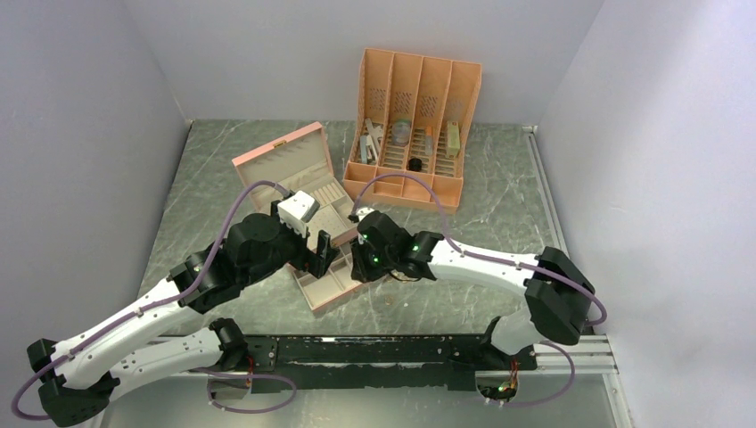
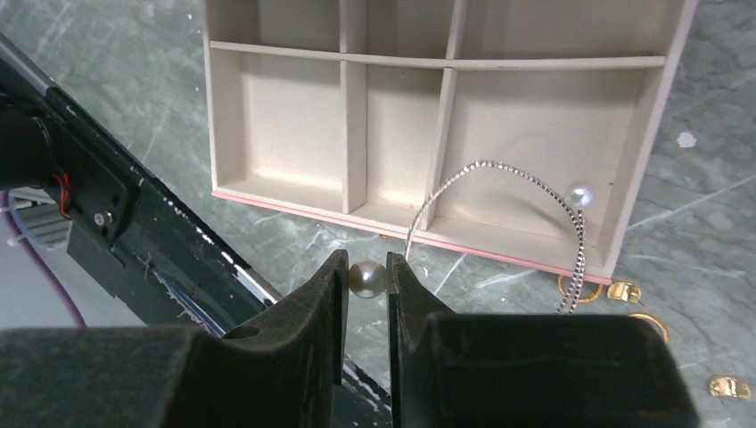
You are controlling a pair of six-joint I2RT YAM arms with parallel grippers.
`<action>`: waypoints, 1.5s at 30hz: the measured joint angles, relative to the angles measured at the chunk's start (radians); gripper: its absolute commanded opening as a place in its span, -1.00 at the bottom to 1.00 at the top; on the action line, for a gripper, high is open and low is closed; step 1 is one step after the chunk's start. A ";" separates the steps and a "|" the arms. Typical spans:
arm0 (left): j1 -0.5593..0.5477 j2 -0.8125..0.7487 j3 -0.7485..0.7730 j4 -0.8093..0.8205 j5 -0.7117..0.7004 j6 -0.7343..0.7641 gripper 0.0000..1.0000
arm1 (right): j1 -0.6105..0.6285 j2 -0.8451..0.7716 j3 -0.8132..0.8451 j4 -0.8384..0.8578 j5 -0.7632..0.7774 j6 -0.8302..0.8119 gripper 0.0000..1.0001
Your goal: Organize the mixed jewelry
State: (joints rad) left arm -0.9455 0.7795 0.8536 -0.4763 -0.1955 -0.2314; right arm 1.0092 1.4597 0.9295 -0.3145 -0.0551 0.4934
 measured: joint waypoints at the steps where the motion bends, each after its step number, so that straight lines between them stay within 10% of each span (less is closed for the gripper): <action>1: 0.000 0.000 0.000 0.000 0.000 0.000 0.95 | 0.000 0.007 0.000 0.002 -0.006 0.002 -1.00; 45: 0.000 -0.008 0.000 -0.003 0.000 0.000 0.95 | -0.138 0.171 -0.007 0.175 -0.135 0.030 -1.00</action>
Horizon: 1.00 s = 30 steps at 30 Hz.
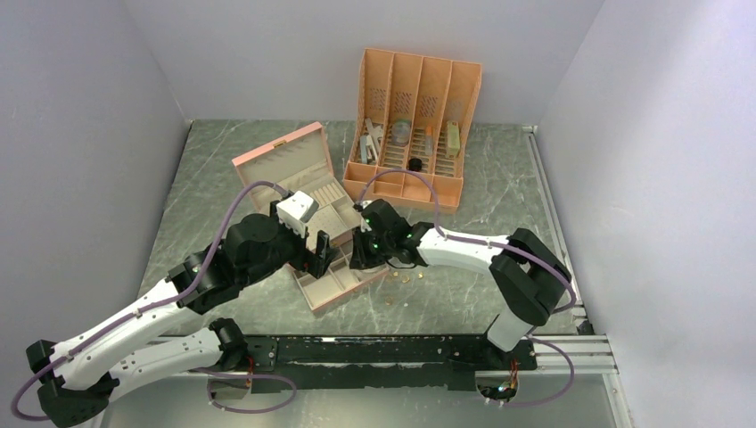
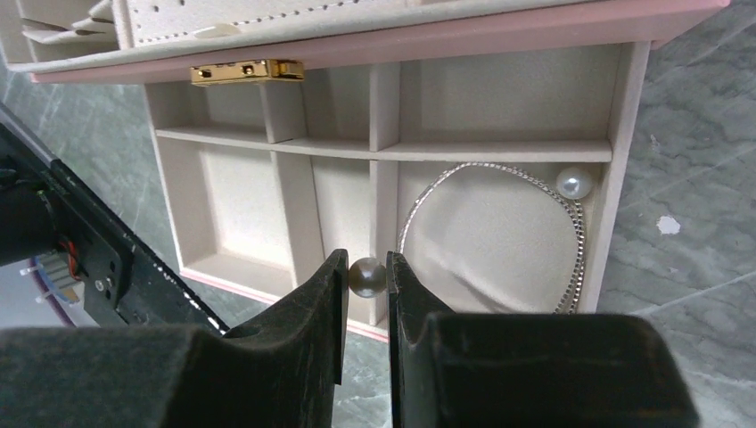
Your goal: Organize the mixed jewelry
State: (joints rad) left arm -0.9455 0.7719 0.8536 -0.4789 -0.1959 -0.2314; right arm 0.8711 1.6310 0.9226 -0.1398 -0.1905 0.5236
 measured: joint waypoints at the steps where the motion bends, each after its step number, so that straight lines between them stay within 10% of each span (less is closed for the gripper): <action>1: 0.000 0.000 0.000 0.000 0.000 0.000 0.95 | 0.000 0.005 -0.001 0.002 0.003 0.000 -1.00; 30: 0.000 0.002 0.000 -0.001 0.000 0.000 0.95 | 0.000 0.022 -0.032 0.038 0.131 0.038 -0.25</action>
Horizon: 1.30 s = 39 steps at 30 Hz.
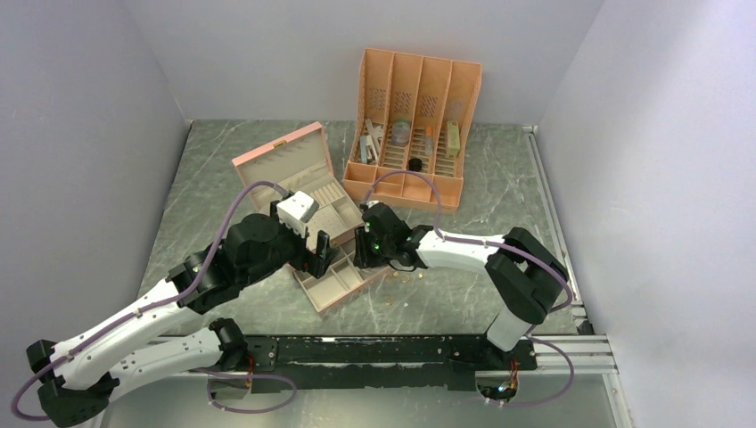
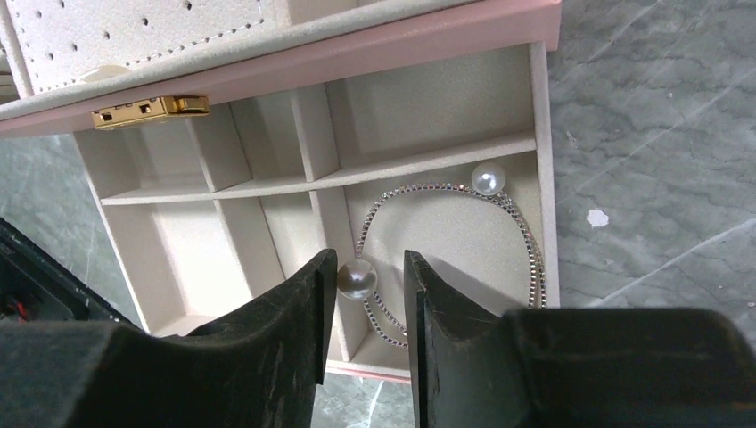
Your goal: Organize the mixed jewelry
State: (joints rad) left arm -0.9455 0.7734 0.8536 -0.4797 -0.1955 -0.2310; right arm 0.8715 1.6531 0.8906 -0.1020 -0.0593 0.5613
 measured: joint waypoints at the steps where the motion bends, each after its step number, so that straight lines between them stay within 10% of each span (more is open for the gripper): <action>1: 0.000 0.001 0.000 0.000 0.000 0.000 0.95 | 0.000 0.000 0.000 0.000 0.003 0.000 -0.24; 26: 0.000 -0.002 0.000 0.000 0.001 0.000 0.95 | 0.000 0.007 -0.035 0.041 0.026 0.052 -0.40; 39: 0.000 -0.001 0.000 0.000 0.002 0.000 0.95 | 0.000 0.014 -0.035 0.046 0.034 0.060 -0.03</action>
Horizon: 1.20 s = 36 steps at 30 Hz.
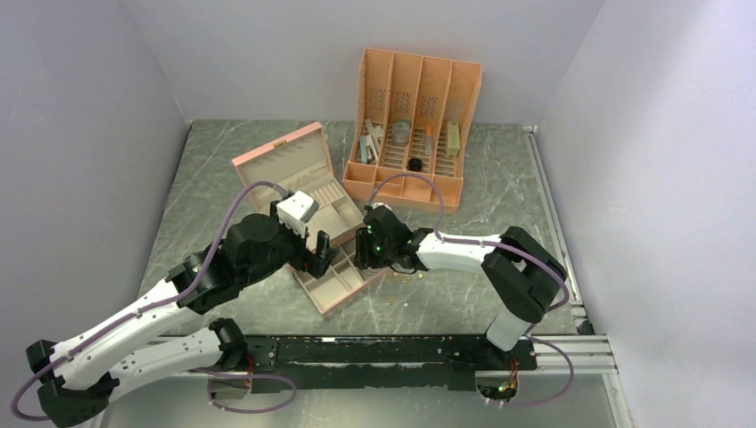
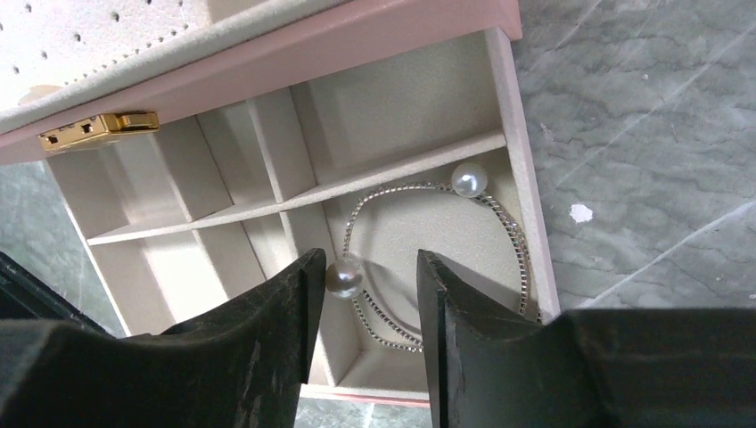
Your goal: Organize the mixed jewelry
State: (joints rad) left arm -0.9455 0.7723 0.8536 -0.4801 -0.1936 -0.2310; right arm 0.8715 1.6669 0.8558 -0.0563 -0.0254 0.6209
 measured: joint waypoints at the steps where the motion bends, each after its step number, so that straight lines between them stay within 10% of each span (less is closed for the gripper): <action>1: 0.000 0.000 0.000 0.000 0.000 0.000 0.95 | 0.000 0.000 0.000 0.001 0.001 0.000 -0.02; 36: 0.000 0.011 0.000 -0.003 0.006 0.000 0.95 | -0.001 -0.096 -0.094 0.127 -0.010 0.055 0.39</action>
State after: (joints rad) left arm -0.9455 0.7837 0.8536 -0.4831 -0.1879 -0.2310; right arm 0.8707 1.5711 0.7620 0.0704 -0.0349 0.6754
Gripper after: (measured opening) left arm 0.974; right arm 0.725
